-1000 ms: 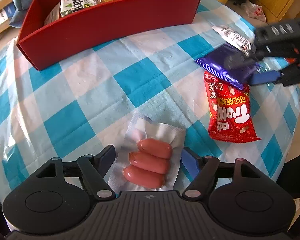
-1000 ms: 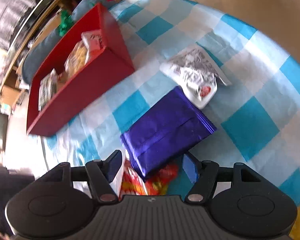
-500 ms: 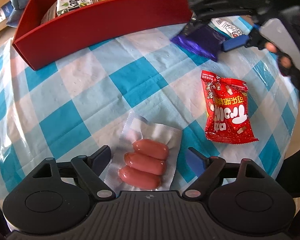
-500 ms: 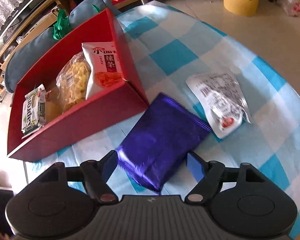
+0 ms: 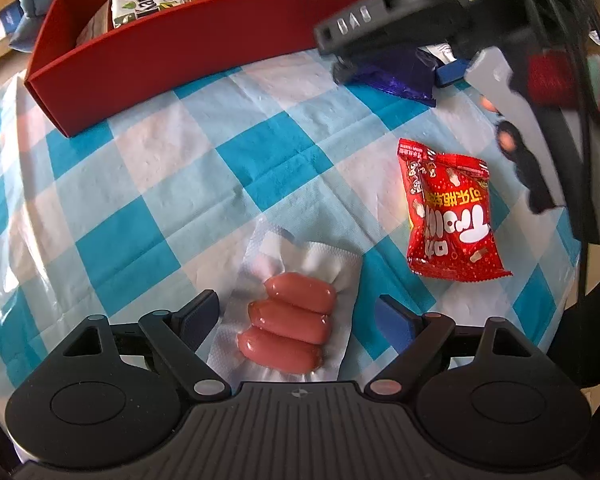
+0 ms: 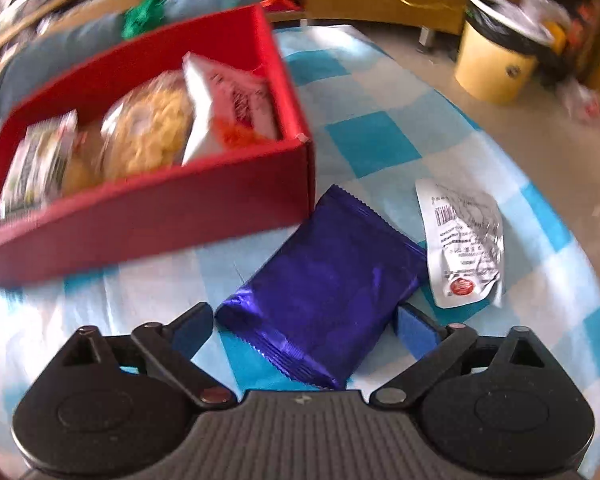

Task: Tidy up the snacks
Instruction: 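Lower the right tool around the purple bag while the left tool lowers around the sausages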

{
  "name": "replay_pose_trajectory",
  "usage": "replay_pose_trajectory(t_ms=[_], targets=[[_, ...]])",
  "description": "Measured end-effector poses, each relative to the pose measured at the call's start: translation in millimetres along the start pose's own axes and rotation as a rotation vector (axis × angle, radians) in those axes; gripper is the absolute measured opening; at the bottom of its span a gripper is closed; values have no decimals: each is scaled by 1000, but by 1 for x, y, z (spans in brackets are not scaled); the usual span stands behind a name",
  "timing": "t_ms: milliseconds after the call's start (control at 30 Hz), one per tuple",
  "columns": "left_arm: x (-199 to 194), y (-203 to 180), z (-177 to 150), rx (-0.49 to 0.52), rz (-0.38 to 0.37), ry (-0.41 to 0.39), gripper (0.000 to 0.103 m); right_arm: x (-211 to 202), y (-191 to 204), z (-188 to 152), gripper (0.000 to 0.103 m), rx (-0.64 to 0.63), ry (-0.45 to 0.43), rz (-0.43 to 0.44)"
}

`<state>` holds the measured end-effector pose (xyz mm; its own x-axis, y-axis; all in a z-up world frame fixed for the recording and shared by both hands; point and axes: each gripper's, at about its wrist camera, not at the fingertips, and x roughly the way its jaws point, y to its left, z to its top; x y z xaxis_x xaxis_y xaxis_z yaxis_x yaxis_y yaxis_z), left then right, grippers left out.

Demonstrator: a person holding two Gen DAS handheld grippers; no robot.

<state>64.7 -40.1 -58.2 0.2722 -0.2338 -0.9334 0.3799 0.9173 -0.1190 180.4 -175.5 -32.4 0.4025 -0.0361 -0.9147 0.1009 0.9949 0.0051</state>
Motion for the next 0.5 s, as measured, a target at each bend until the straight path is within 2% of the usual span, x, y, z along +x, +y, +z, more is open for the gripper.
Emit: replay_pose_trajectory(t_ms=[67, 133, 200, 433, 500], targets=[[0, 0, -2, 3, -1, 7, 89, -2, -6, -3, 87, -13, 21, 10], [0, -2, -5, 7, 3, 8, 89, -6, -12, -6, 77, -24, 36, 23], [0, -3, -7, 12, 7, 7, 89, -12, -19, -12, 71, -41, 63, 44], [-2, -1, -15, 1, 16, 7, 90, -27, -40, -44, 71, -137, 188, 103], [-3, -2, -15, 4, 19, 8, 91, -31, -44, -47, 72, -137, 187, 116]])
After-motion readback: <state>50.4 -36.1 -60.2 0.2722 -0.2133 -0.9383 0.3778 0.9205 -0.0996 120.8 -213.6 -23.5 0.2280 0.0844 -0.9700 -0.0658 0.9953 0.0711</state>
